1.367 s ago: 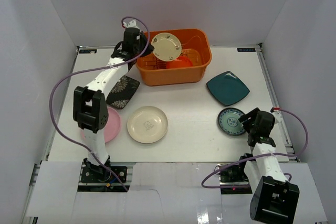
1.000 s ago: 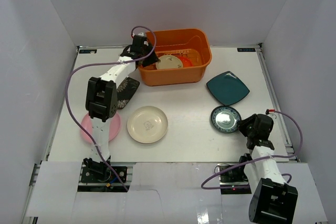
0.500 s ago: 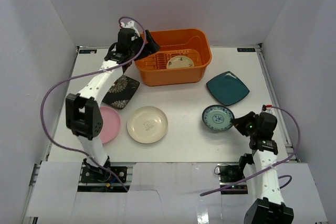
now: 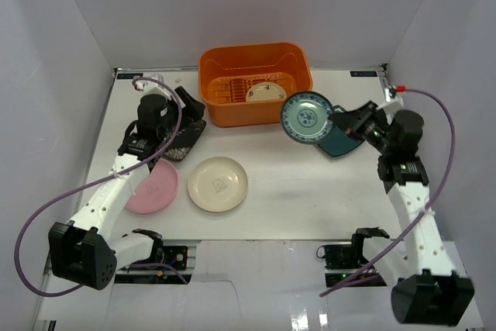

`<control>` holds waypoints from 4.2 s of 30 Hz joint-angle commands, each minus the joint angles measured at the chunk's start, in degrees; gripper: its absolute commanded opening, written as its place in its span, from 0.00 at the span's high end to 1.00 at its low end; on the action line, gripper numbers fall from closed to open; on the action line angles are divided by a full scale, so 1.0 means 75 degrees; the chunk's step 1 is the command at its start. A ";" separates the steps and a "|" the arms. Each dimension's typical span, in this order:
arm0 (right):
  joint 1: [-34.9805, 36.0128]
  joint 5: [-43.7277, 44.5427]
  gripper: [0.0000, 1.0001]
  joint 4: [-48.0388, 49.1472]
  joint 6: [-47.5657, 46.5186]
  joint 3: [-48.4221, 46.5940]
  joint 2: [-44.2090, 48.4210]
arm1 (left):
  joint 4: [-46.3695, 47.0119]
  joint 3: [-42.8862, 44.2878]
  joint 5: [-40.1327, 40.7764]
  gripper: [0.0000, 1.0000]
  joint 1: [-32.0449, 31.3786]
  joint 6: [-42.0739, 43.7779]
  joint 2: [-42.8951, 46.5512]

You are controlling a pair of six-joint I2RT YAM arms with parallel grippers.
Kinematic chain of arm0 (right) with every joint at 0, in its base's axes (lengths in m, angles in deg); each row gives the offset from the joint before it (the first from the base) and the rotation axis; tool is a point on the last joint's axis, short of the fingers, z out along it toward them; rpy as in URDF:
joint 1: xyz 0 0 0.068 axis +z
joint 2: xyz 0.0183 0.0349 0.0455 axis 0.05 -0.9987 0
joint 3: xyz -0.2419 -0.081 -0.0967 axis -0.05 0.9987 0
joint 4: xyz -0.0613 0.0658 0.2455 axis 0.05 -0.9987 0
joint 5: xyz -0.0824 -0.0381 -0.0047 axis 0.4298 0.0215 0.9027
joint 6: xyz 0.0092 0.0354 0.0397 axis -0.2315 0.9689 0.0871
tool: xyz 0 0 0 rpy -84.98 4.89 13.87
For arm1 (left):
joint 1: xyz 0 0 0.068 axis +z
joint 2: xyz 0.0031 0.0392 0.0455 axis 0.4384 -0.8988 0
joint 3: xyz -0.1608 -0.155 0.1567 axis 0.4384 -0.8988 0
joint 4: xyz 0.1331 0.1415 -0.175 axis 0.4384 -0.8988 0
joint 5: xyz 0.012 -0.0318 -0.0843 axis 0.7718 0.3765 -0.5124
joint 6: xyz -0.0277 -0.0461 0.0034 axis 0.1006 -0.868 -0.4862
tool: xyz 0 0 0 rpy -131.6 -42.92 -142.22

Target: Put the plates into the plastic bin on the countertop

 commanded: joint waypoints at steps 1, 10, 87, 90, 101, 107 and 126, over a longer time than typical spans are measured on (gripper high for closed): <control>0.1654 0.0964 0.92 0.1125 -0.0716 -0.2030 -0.1886 | -0.0492 -0.0607 0.0355 0.05 0.0390 -0.0212 0.0200; 0.2443 0.1833 0.92 -0.0174 -0.1810 -0.8084 -0.7923 | -0.0926 -0.1779 0.0086 0.06 0.2253 -0.0692 0.0845; 0.5901 0.3089 0.92 0.1840 -0.2596 -0.0394 -0.2737 | -0.2672 -0.1055 0.0894 0.89 0.2677 0.1112 -0.2893; 0.5258 0.2738 0.92 0.1711 -0.2620 -0.1082 -0.2689 | -0.2696 -0.1043 0.0801 1.00 0.2677 0.1159 -0.2823; 0.3053 0.3483 0.92 0.0858 -0.2701 -0.5383 -0.6119 | -0.3034 -0.0915 -0.0346 1.00 0.2162 0.1054 -0.0202; 0.3029 0.4293 0.92 -0.0140 -0.2971 -0.7752 -0.8546 | -0.3480 0.0829 -0.0314 1.00 0.1318 0.0890 0.0283; 0.2994 0.3123 0.42 -0.0166 -0.3112 -0.6391 -0.6528 | -0.3586 1.0128 0.1597 1.00 -0.2127 0.1826 -0.6452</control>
